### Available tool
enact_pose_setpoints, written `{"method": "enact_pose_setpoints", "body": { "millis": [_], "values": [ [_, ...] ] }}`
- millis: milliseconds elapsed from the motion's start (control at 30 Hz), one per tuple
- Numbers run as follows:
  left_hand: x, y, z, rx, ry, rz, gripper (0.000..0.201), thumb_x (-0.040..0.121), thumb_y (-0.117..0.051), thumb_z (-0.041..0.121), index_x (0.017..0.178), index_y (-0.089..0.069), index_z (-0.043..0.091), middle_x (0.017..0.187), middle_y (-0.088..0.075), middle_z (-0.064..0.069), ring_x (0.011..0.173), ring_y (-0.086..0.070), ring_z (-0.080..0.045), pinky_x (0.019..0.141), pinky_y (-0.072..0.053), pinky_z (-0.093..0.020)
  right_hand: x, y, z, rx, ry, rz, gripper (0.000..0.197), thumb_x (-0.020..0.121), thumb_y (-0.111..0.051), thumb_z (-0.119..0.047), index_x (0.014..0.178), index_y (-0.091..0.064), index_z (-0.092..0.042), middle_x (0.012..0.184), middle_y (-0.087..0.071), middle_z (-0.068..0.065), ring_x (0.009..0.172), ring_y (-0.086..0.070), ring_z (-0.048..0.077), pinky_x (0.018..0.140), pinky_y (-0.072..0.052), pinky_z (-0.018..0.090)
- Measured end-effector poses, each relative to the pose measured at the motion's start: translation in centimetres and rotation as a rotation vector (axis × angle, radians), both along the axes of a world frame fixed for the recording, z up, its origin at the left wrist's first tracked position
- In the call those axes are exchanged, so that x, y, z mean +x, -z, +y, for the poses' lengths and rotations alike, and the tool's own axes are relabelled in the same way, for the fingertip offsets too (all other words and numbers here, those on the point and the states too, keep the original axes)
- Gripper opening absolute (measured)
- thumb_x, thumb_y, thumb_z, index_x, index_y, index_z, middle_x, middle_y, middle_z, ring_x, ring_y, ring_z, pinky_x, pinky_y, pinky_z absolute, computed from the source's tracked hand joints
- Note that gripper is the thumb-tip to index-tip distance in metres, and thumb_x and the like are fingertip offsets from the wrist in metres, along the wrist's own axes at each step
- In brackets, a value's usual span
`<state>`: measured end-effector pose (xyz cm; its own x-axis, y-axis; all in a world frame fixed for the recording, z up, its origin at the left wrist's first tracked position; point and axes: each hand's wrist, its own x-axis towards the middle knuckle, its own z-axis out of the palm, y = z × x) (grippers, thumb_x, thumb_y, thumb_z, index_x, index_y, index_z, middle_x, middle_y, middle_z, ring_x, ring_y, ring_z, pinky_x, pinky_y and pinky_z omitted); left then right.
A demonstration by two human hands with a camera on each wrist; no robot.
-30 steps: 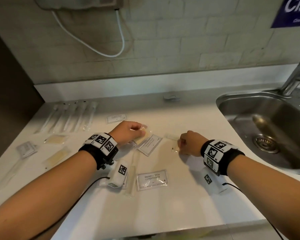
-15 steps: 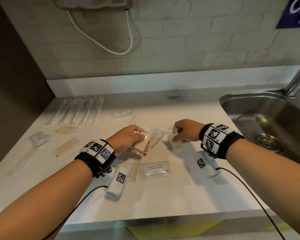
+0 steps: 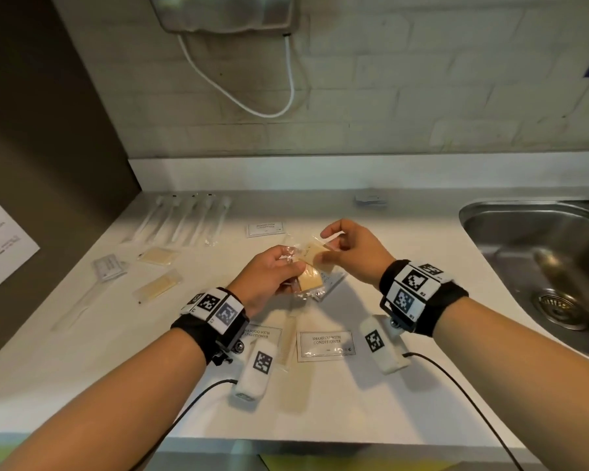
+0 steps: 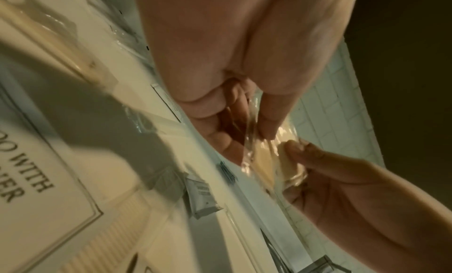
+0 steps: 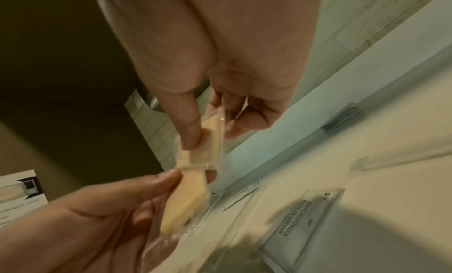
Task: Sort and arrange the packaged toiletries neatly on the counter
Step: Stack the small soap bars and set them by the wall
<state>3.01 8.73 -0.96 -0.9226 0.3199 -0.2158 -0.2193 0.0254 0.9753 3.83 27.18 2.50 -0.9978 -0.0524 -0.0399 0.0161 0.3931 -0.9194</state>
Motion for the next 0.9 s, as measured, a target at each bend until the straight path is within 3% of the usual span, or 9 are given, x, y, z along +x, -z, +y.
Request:
{"method": "enact_pose_setpoints", "body": {
  "millis": [67,133,300,467,533,633,700,800,900],
  "values": [
    [-0.1,0.1,-0.4,0.055,-0.033,-0.036,0.02,0.092,-0.061,0.003,0.11,-0.06,0.011,0.1,-0.074,-0.011,0.084,-0.07,-0.021,0.073,-0.057,-0.03,-0.2,0.4,-0.2,-0.014,-0.017,-0.047,0.04,0.078,-0.076,-0.006,0.113,-0.057,-0.015,0.084,-0.063,0.006,0.076,-0.064,0.023,0.066,-0.052,0.03],
    [0.0,0.1,-0.8,0.121,-0.072,-0.069,0.02,0.092,-0.059,0.001,0.112,-0.06,0.007,0.103,-0.072,-0.013,0.085,-0.071,-0.022,0.07,-0.058,-0.029,-0.3,0.3,-0.5,-0.009,-0.034,-0.058,0.034,0.083,-0.071,-0.006,0.113,-0.056,-0.012,0.087,-0.061,0.002,0.074,-0.062,0.018,0.055,-0.049,0.022],
    [0.0,0.1,-1.7,0.231,-0.133,-0.095,0.019,0.094,-0.056,0.0,0.111,-0.059,0.008,0.106,-0.069,-0.017,0.087,-0.07,-0.024,0.074,-0.061,-0.031,-1.1,-0.7,-1.9,-0.084,0.031,-0.081,0.008,0.094,-0.052,-0.01,0.1,-0.047,-0.008,0.101,-0.058,0.015,0.081,-0.062,0.026,0.053,-0.053,0.026],
    [0.0,-0.7,-2.0,0.262,-0.133,-0.1,0.016,0.096,-0.053,-0.001,0.11,-0.056,0.006,0.108,-0.066,-0.02,0.086,-0.068,-0.025,0.06,-0.06,-0.026,-1.9,-1.5,-2.9,-0.033,0.036,-0.135,0.004,0.094,-0.046,-0.018,0.093,-0.045,-0.014,0.085,-0.049,0.003,0.071,-0.053,0.021,0.044,-0.043,0.021],
    [-0.1,-0.8,-2.3,0.253,-0.131,-0.102,0.018,0.096,-0.052,-0.001,0.113,-0.055,0.005,0.107,-0.064,-0.019,0.087,-0.067,-0.025,0.059,-0.059,-0.025,-2.0,-1.7,-3.4,0.02,-0.026,-0.11,0.005,0.096,-0.043,-0.016,0.095,-0.046,-0.012,0.083,-0.048,0.002,0.072,-0.051,0.02,0.048,-0.042,0.022],
    [-0.3,-0.8,-2.8,0.242,-0.146,-0.113,0.018,0.098,-0.048,-0.001,0.113,-0.055,0.005,0.104,-0.064,-0.019,0.087,-0.067,-0.027,0.058,-0.059,-0.026,-2.2,-2.2,-4.0,0.117,-0.117,-0.001,0.015,0.096,-0.044,-0.011,0.084,-0.052,-0.012,0.078,-0.053,0.003,0.072,-0.053,0.022,0.062,-0.047,0.033],
    [-0.4,-0.7,-3.4,0.241,-0.145,-0.12,0.016,0.099,-0.046,-0.001,0.109,-0.056,0.005,0.103,-0.064,-0.019,0.085,-0.067,-0.028,0.057,-0.059,-0.027,-2.5,-2.5,-4.1,0.165,-0.18,0.013,0.01,0.094,-0.05,-0.008,0.09,-0.06,-0.007,0.081,-0.061,0.008,0.07,-0.058,0.022,0.068,-0.052,0.038],
    [-0.6,-0.5,-4.3,0.239,-0.136,-0.115,0.017,0.098,-0.046,0.0,0.108,-0.059,0.006,0.104,-0.066,-0.02,0.084,-0.069,-0.027,0.06,-0.06,-0.029,-2.8,-2.6,-4.2,0.231,-0.241,-0.016,0.009,0.091,-0.059,-0.008,0.094,-0.067,-0.005,0.086,-0.067,0.01,0.069,-0.062,0.019,0.06,-0.054,0.025],
    [-0.7,-0.6,-5.1,0.262,-0.137,-0.103,0.019,0.098,-0.048,0.001,0.11,-0.061,0.007,0.101,-0.069,-0.018,0.082,-0.07,-0.027,0.064,-0.062,-0.032,-2.9,-2.2,-4.8,0.241,-0.237,-0.01,0.012,0.092,-0.059,-0.011,0.098,-0.066,-0.003,0.091,-0.066,0.009,0.075,-0.063,0.02,0.06,-0.055,0.025]
  ]
}}
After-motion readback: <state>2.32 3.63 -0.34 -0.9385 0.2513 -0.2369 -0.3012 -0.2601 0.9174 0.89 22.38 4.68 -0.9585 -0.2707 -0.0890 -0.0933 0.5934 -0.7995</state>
